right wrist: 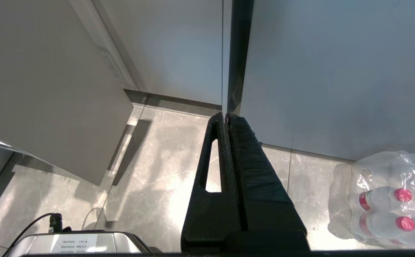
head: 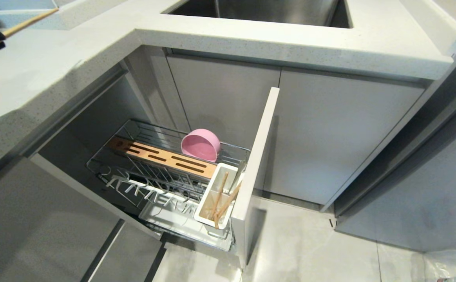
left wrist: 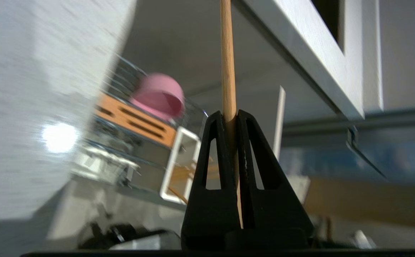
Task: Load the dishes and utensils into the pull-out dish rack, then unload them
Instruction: Pick up the chopsticks and place it in the cupboard
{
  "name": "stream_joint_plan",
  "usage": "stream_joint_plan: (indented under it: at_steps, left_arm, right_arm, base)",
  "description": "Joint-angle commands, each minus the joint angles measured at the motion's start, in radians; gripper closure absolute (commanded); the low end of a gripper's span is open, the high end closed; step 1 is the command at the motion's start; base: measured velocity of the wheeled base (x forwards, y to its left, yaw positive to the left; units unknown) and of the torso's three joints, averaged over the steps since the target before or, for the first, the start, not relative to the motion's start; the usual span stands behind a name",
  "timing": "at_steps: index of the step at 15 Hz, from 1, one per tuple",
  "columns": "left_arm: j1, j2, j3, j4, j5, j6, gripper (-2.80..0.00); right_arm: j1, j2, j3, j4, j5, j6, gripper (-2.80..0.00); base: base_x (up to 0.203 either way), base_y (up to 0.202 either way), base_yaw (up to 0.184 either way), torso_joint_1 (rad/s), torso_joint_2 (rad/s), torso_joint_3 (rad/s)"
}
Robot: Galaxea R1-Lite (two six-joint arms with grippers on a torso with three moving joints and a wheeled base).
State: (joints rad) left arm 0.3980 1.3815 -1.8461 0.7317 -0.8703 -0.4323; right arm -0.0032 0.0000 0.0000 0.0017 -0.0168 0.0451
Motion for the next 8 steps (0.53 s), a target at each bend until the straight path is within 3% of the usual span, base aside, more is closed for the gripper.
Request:
stream_joint_plan:
  at_steps: [1,5,8]
  left_arm:
    - [-0.095,-0.006,0.045,0.005,-0.002,-0.002,0.0]
    - [-0.39,0.002,0.18,0.006,0.072,-0.002,0.0]
    - [-0.545,0.009,0.259,0.005,0.176,-0.002,0.0]
  right_arm:
    - [0.0,0.0,0.002,0.0,0.0,0.001,0.0]
    - [0.0,0.0,0.002,0.0,0.0,-0.001,0.0]
    - [0.0,0.0,0.002,0.0,0.0,-0.001,0.0]
  base:
    - [0.0,0.0,0.0,0.0,0.0,0.0]
    - [0.0,0.0,0.0,0.0,0.0,0.0]
    - [0.0,0.0,0.0,0.0,0.0,0.0]
